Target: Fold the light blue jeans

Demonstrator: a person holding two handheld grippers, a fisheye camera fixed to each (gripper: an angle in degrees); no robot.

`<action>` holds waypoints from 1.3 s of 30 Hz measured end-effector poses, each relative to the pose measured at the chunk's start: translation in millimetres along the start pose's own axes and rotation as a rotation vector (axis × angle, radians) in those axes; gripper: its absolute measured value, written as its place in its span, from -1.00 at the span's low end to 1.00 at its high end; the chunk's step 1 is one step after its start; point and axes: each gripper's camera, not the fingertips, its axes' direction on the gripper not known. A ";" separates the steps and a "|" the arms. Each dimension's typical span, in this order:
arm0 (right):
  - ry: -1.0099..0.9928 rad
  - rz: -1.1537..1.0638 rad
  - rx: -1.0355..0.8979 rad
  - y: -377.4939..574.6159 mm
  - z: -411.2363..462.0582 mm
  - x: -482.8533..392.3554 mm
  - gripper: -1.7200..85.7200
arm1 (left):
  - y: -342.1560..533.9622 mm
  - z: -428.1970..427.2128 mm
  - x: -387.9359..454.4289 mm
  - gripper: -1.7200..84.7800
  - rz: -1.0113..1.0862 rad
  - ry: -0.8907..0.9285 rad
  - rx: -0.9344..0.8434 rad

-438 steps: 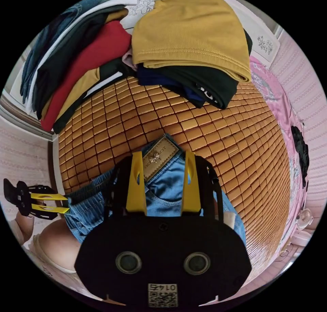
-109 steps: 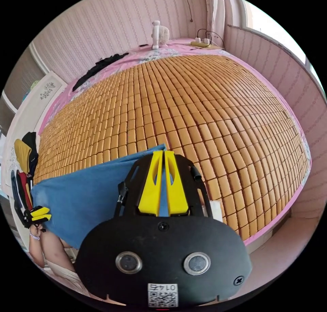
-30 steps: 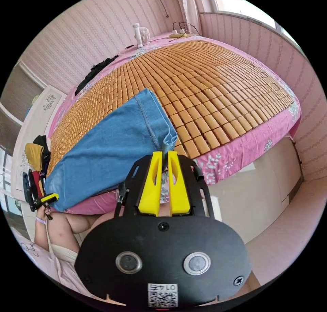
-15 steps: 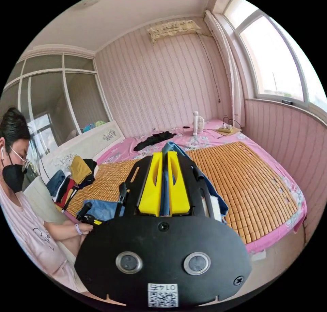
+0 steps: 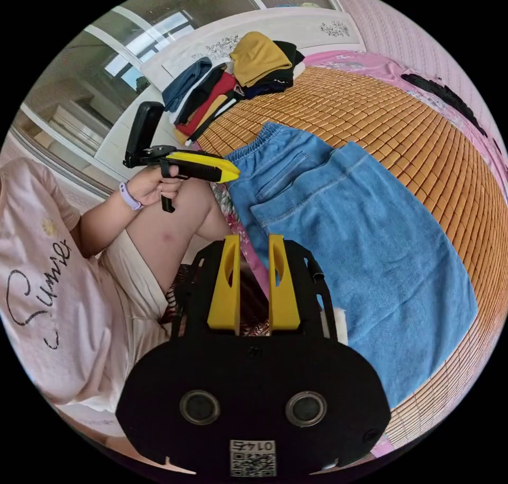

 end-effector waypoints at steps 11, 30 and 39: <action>0.306 0.181 0.098 -133.6 64.5 30.8 -0.67 | -6.1 38.0 21.8 -0.74 0.047 0.003 -0.055; 0.230 0.320 0.279 -116.6 76.2 73.1 -0.92 | 16.3 40.9 83.8 -0.88 0.294 -0.115 -0.050; 0.036 0.000 0.360 -180.1 7.2 -8.0 -0.91 | 38.1 -82.4 102.7 -0.89 0.310 -0.035 0.214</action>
